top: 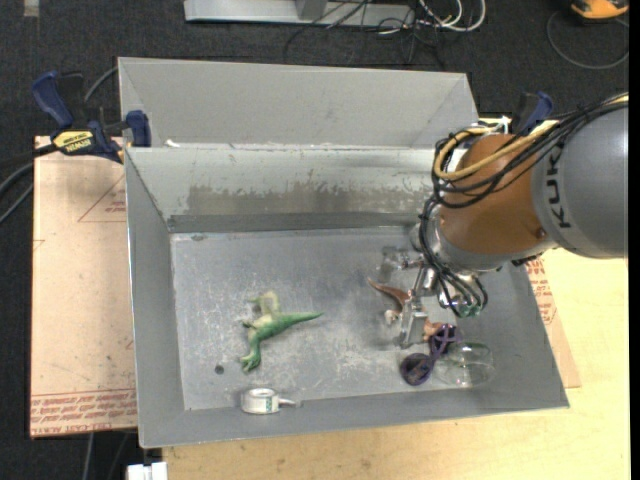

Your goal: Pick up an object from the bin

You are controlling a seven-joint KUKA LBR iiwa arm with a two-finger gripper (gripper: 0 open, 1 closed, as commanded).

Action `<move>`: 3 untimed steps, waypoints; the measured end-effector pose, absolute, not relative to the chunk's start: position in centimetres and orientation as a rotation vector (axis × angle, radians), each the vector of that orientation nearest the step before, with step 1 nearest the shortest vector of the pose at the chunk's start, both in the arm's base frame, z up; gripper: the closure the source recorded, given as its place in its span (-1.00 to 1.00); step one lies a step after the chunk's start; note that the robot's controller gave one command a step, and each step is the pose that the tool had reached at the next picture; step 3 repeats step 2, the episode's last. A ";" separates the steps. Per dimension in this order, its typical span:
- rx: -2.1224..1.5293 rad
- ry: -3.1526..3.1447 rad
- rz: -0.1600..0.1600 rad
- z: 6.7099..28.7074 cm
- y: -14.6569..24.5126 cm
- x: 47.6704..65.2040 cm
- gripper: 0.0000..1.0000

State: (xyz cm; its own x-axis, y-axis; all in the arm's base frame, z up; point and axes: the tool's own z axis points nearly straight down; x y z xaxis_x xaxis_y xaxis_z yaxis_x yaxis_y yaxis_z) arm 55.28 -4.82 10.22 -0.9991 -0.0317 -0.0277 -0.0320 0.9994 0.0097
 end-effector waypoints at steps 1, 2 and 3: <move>-0.093 3.126 0.015 6.8 -10.6 56.5 -1.00; 0.288 3.100 0.021 7.0 -9.6 53.2 1.00; 0.288 3.100 0.021 7.0 -9.6 53.2 1.00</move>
Offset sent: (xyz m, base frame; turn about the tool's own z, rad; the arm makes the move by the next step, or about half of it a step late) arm -0.0212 -0.0488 -0.0320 0.2185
